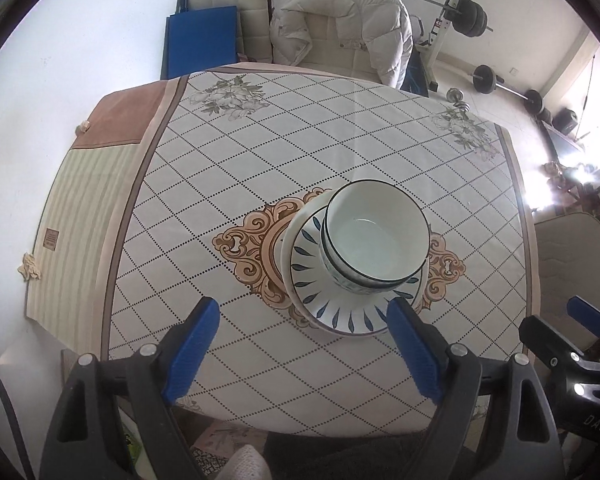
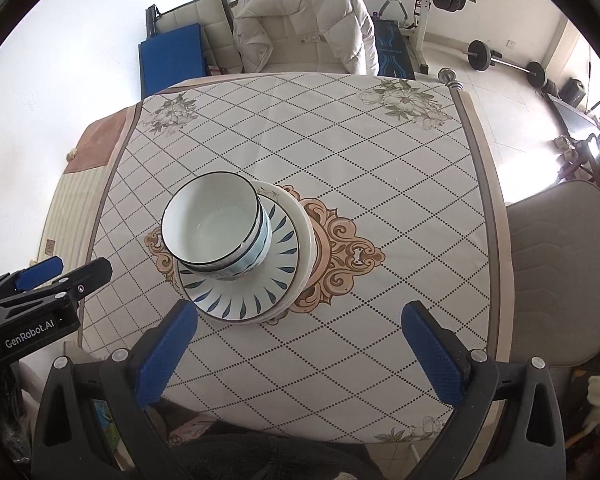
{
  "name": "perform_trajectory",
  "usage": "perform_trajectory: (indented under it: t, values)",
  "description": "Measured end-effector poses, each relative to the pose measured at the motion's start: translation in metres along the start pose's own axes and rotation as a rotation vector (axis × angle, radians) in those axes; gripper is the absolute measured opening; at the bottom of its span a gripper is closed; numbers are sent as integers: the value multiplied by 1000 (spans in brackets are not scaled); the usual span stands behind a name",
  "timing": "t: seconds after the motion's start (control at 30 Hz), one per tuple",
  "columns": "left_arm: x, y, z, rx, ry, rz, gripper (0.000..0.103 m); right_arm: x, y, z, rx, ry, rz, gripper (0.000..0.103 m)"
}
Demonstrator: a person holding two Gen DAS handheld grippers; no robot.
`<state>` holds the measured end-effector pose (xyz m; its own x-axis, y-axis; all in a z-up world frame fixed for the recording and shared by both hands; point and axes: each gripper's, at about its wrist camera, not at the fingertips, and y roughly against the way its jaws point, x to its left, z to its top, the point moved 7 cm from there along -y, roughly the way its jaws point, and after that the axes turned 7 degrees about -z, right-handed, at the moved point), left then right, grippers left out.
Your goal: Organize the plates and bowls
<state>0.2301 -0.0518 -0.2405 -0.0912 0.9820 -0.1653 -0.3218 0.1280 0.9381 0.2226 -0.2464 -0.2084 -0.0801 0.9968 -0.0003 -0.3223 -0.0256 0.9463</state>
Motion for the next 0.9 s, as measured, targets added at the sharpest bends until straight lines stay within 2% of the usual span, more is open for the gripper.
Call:
perform_trajectory:
  t: [0.27, 0.37, 0.43, 0.53, 0.63, 0.7, 0.8, 0.9]
  values:
    - [-15, 88, -23, -139, 53, 37, 86, -6, 90, -17, -144, 32, -3, 103]
    - [-23, 123, -33, -181, 34, 55, 86, -9, 131, -28, -199, 39, -8, 103]
    - [-27, 142, -40, -197, 17, 59, 91, -9, 157, -36, -230, 36, -8, 103]
    - [-31, 174, -49, -255, 14, 27, 91, -11, 194, -46, -284, 25, -24, 103]
    - [-30, 201, -54, -308, -1, 34, 93, -12, 231, -56, -344, 7, -59, 103]
    - [-29, 215, -59, -323, -4, 25, 96, -9, 255, -64, -385, 6, -95, 103]
    - [-29, 231, -68, -331, -42, 19, 96, -2, 281, -77, -419, 4, -139, 103]
    - [-29, 243, -78, -332, -70, 23, 96, 4, 295, -88, -408, -17, -127, 103]
